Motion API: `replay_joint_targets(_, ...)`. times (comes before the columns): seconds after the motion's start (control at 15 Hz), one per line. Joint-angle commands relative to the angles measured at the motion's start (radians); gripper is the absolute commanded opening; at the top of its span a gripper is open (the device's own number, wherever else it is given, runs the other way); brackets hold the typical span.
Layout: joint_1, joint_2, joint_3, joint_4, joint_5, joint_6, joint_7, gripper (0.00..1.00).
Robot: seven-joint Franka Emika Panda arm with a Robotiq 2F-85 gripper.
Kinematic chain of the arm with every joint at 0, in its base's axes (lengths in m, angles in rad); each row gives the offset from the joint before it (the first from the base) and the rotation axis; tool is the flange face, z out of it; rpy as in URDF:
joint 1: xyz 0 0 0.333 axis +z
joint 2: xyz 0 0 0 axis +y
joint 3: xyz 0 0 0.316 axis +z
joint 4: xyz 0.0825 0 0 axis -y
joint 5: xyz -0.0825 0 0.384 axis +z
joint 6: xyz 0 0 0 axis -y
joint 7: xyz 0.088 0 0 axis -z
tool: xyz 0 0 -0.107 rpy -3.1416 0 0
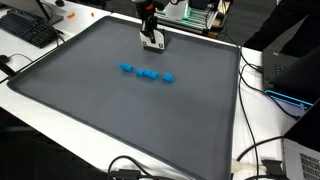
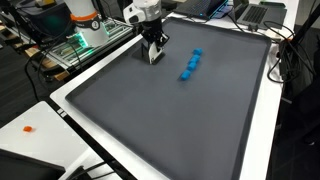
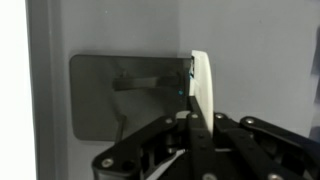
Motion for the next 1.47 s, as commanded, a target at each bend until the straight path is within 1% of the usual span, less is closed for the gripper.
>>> replay_joint_targets(0.0, 0.009, 0.008, 0.01, -0.017, -0.01, 0.04, 0.025, 0.01)
replay_joint_targets(0.13, 0.011, 0.012, 0.014, -0.016, -0.01, 0.046, 0.025, 0.01)
replay_joint_targets(0.67, 0.035, 0.026, 0.017, -0.013, -0.186, 0.047, 0.166, 0.01)
replay_joint_targets(0.87, 0.04, 0.025, 0.02, -0.014, -0.206, 0.047, 0.204, 0.01)
replay_joint_targets(1.4, 0.031, -0.044, 0.008, -0.029, -0.313, 0.019, 0.289, 0.01)
